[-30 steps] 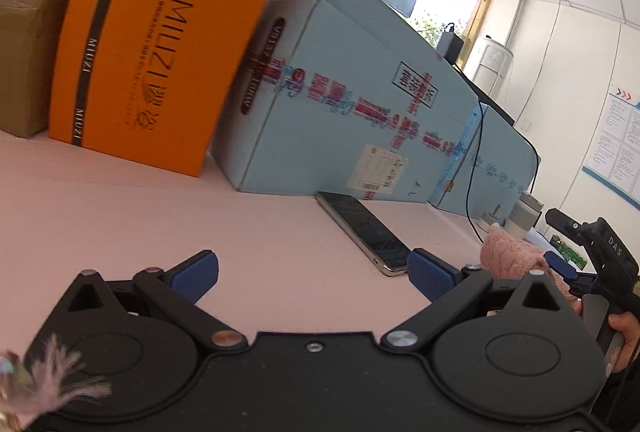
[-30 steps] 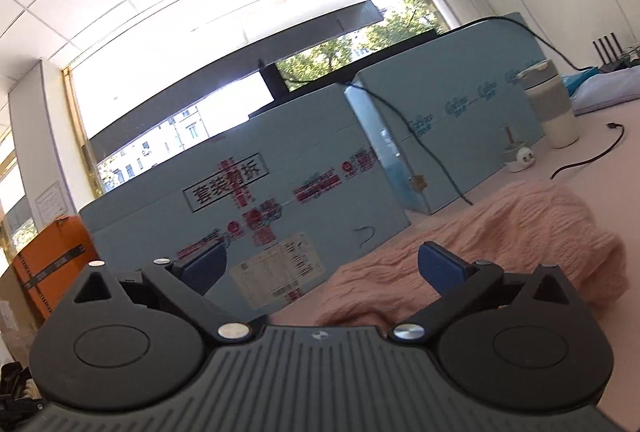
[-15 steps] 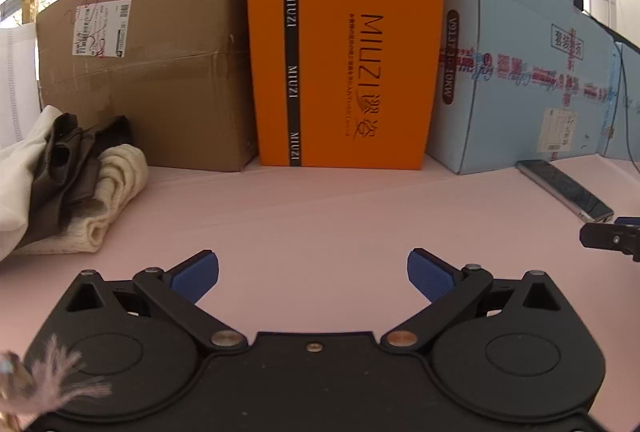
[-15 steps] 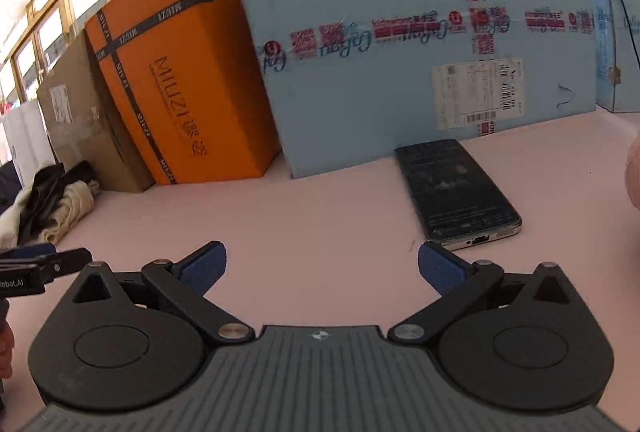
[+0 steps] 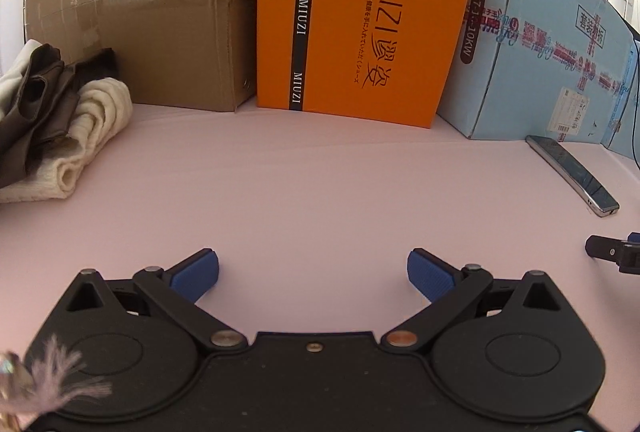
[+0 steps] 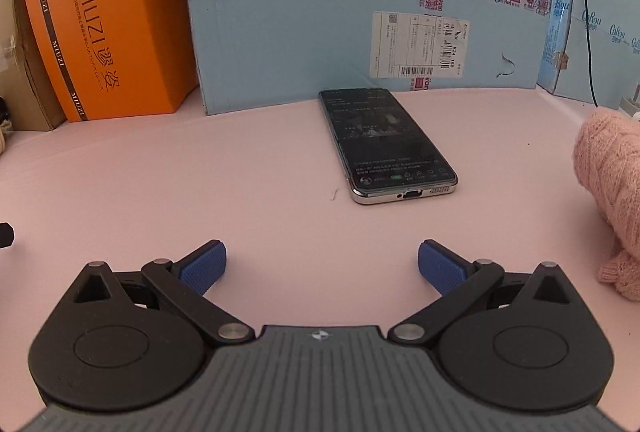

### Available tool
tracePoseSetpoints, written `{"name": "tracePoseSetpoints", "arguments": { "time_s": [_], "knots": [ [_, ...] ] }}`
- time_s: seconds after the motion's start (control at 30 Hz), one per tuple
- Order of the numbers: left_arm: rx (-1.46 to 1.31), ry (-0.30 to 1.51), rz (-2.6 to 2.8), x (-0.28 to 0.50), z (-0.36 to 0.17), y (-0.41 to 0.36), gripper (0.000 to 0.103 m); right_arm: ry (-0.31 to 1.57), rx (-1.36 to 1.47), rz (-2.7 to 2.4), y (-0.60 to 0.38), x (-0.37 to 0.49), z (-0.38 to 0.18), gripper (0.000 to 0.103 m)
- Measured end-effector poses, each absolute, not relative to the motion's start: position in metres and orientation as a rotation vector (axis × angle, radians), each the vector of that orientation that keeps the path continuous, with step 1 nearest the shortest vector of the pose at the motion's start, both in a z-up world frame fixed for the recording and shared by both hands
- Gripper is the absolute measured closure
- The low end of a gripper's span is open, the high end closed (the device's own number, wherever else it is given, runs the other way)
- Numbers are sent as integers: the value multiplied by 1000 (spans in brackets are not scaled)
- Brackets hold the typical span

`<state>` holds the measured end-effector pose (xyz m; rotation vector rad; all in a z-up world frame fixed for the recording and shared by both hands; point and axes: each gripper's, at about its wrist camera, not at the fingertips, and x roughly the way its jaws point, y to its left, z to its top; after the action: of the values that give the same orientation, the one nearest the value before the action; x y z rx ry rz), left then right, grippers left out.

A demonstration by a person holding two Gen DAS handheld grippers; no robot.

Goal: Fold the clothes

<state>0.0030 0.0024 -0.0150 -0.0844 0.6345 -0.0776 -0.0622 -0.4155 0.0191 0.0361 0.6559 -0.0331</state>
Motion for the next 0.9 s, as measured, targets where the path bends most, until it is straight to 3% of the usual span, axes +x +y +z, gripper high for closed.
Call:
{"name": "tracePoseSetpoints", "arguments": {
  "time_s": [0.9],
  "knots": [
    [-102,632,-83,4,-15,4,0,657,44,-28,-415,-60,17,0]
  ]
}}
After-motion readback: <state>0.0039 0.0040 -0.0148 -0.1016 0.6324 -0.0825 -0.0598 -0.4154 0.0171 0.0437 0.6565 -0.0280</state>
